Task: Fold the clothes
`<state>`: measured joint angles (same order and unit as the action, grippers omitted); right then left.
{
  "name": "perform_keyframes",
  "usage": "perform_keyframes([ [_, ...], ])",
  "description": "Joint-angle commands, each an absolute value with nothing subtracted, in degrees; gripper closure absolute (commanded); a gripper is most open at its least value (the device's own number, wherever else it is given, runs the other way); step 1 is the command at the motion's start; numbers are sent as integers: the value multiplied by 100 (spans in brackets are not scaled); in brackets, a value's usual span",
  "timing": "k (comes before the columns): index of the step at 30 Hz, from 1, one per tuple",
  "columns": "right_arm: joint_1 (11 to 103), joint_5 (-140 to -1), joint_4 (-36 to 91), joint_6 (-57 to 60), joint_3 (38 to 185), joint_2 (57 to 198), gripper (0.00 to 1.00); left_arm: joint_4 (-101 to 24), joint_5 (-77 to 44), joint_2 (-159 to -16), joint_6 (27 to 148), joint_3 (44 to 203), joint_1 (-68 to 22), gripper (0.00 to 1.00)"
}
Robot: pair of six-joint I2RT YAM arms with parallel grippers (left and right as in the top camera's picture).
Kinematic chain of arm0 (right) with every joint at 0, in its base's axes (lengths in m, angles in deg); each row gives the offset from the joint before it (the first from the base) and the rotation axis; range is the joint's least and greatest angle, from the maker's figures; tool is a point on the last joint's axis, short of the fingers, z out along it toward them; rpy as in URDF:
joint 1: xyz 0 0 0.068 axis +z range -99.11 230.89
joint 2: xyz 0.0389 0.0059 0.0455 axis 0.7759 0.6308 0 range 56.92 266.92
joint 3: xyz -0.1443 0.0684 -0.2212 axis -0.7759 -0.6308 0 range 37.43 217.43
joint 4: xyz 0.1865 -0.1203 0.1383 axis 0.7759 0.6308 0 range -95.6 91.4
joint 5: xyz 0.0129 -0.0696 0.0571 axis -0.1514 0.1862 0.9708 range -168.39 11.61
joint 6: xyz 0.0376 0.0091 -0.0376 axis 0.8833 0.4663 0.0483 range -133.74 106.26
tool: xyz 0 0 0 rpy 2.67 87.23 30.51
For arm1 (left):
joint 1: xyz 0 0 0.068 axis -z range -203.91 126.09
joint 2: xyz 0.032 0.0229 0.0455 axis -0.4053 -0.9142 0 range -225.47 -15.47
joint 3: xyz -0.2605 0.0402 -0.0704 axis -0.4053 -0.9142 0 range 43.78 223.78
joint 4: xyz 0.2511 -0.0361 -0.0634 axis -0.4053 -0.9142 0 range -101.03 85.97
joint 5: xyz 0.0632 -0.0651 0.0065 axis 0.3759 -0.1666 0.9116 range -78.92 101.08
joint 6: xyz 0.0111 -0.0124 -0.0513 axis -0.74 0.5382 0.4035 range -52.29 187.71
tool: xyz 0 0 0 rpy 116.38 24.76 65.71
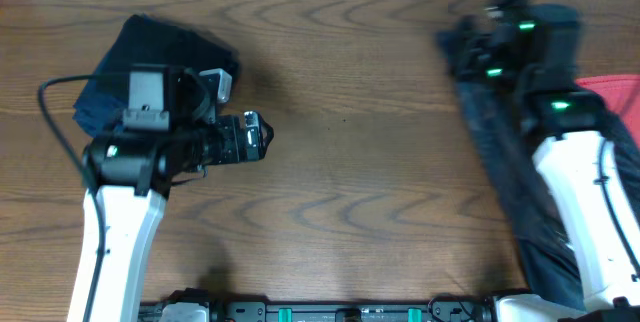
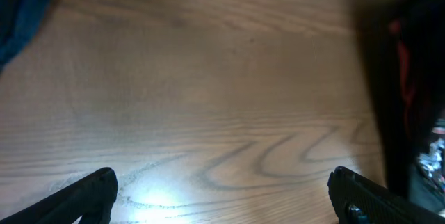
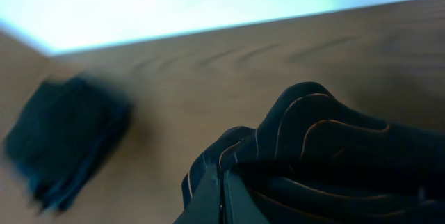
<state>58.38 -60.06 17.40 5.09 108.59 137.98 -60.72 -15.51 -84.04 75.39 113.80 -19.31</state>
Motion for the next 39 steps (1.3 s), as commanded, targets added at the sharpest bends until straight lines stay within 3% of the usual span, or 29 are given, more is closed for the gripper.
perform_keyframes([
  [1, 6874, -6098, 1747, 618, 10942, 13916, 99, -6124, -1376, -8026, 7465, 11458, -1950, 2],
  [6, 8017, -6677, 2094, 614, 10942, 14099, 99, -6354, -869, -7742, 7463, 11458, -1950, 2],
  [9, 8487, -6802, 2300, 397, 10942, 14106, 93, -6481, -872, -7727, 7463, 11458, -1948, 2],
  [11, 8701, -6809, 2330, -53, 10942, 14104, 75, -6509, -872, -7733, 7465, 11456, -1948, 2],
  [13, 8808, -6953, 2350, -516, 10942, 14104, 30, -6489, -872, -7755, 7463, 11456, -1948, 2],
  [14, 8804, -7202, 2361, -525, 10942, 14104, 28, -6478, -874, -7771, 7465, 11456, -1948, 2],
  [18, 8452, -8046, 2274, -182, 10942, 14086, 27, -6491, -878, -7913, 7465, 11452, -1948, 2],
  [23, 7435, -7936, 2092, 463, 10942, 14095, 34, -6548, -941, -8300, 7472, 11390, -1944, 2],
  [29, 6528, -7488, 2300, 625, 10942, 14095, 34, -6450, -946, -9250, 7557, 11128, -1922, 2],
  [34, 6340, -7342, 2597, 642, 10942, 14095, 34, -5873, -1202, -10378, 7555, 11106, -1684, 2],
  [36, 6345, -7342, 2765, 642, 10942, 14095, 34, -5407, -1245, -11043, 7579, 11106, -1500, 11],
  [39, 6345, -7342, 2925, 642, 10942, 14095, 34, -5007, -1247, -11589, 7675, 11106, -1376, 12],
])
